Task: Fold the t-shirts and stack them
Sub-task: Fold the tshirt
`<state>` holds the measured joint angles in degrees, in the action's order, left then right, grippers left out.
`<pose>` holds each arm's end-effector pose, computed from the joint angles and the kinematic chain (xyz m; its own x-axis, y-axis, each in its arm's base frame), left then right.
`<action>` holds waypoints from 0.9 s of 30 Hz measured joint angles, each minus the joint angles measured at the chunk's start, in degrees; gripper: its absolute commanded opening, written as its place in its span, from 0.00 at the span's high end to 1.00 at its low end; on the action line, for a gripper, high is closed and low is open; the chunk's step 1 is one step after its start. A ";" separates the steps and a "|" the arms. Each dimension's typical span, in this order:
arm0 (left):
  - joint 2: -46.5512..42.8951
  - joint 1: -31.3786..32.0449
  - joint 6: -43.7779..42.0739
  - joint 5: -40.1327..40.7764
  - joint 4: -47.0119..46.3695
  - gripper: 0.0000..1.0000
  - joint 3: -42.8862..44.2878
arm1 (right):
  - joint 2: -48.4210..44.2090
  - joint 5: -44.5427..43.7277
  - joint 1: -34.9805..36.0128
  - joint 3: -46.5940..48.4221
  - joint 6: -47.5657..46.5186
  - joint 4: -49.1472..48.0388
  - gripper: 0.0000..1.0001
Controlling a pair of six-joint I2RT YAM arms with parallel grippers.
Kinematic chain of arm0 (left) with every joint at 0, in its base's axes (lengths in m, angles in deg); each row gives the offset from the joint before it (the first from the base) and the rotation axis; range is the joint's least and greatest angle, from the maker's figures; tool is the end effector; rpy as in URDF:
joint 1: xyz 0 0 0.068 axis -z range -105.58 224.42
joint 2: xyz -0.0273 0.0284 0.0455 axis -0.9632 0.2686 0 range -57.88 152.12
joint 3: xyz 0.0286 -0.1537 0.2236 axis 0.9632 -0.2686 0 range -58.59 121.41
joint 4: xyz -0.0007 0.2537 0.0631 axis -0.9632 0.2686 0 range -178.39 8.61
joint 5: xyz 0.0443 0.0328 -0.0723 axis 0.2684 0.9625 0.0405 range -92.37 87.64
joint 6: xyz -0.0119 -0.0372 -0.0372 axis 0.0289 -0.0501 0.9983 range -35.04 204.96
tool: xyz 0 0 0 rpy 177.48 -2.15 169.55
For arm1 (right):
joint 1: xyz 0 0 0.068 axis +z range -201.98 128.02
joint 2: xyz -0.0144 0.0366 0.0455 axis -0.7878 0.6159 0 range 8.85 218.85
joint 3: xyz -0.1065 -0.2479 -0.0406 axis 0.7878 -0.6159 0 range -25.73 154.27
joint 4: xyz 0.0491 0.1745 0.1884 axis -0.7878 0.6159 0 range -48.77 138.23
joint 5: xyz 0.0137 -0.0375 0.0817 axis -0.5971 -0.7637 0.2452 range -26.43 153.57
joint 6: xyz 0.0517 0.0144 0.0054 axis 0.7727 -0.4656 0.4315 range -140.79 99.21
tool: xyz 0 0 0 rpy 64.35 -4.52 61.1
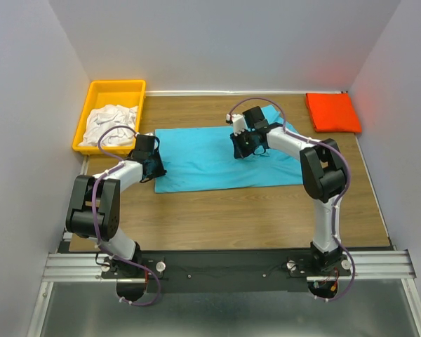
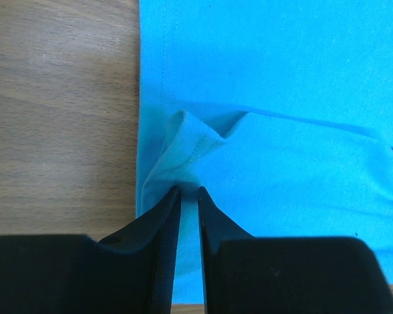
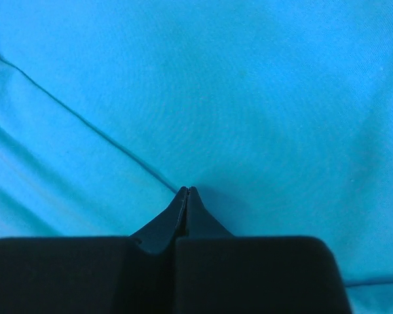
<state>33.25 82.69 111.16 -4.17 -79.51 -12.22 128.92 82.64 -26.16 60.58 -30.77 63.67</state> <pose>0.3031 -0.0452 0.1594 -0.7867 -0.3315 -0.5208 -0.2062 0.9362 -0.2845 0.3992 0.2061 0.1662 -0.6370 -0.4903 -0.5948 -0.6963 0.6971 0.1710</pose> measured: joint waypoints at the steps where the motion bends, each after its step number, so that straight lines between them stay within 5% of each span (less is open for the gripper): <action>1: 0.00 0.00 0.00 0.02 0.00 0.75 0.00 | 0.00 0.00 -0.04 0.00 0.00 0.00 0.99; 4: 0.00 0.00 0.00 0.02 0.00 0.75 0.00 | 0.00 0.04 -0.04 0.00 -0.02 0.00 0.99; 5: 0.00 0.00 0.00 0.02 0.00 0.75 0.00 | 0.00 0.07 -0.04 0.00 -0.02 0.00 0.85; 8: 0.00 0.00 0.00 0.02 0.00 0.75 0.00 | 0.00 0.81 -0.07 0.00 -0.15 0.07 0.73; 27: 0.02 0.00 0.00 0.02 0.00 0.75 0.00 | 2.25 10.51 -0.04 2.38 0.52 0.15 0.67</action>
<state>33.28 82.69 111.16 -4.15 -79.51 -12.22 131.17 93.15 -26.20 62.96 -30.24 63.82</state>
